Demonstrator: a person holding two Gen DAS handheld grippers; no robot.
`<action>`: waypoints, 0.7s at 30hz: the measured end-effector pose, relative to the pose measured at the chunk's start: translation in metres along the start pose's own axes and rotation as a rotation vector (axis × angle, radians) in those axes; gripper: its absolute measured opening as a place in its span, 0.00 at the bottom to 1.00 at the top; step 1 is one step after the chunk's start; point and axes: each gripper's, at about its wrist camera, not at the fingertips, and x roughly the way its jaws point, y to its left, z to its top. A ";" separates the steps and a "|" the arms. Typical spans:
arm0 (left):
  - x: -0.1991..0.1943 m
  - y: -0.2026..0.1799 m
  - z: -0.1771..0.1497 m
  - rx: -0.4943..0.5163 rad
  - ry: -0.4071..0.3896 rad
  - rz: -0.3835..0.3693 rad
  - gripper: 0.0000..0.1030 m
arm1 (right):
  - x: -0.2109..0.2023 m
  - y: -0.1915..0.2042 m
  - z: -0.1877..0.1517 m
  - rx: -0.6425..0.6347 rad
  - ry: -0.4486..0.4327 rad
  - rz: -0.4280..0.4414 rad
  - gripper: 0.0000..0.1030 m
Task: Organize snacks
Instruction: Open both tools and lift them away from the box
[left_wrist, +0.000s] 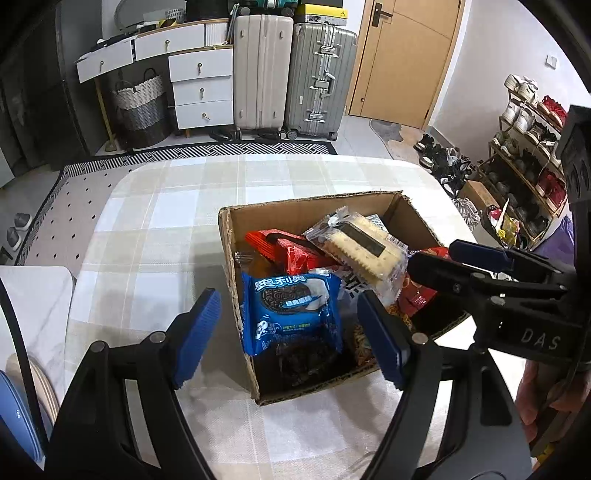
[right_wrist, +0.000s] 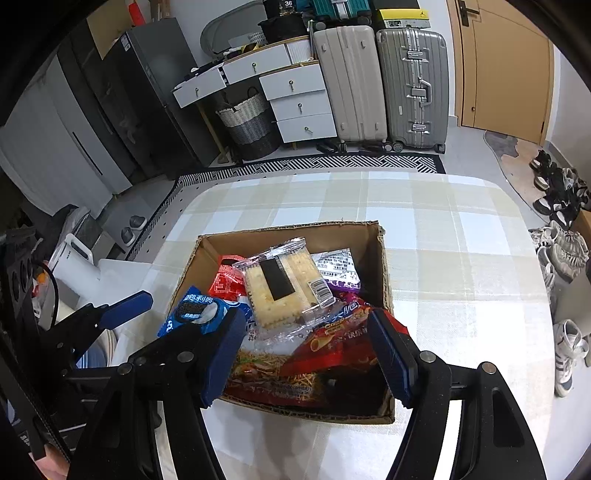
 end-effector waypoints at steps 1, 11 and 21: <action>-0.001 -0.001 -0.001 0.001 -0.002 0.003 0.73 | -0.001 0.000 -0.001 0.000 0.000 0.003 0.68; -0.020 -0.004 -0.007 -0.011 -0.022 0.029 0.77 | -0.018 -0.002 -0.010 0.001 -0.020 0.008 0.68; -0.051 -0.009 -0.007 -0.007 -0.054 0.046 0.78 | -0.043 0.005 -0.012 -0.007 -0.070 0.016 0.79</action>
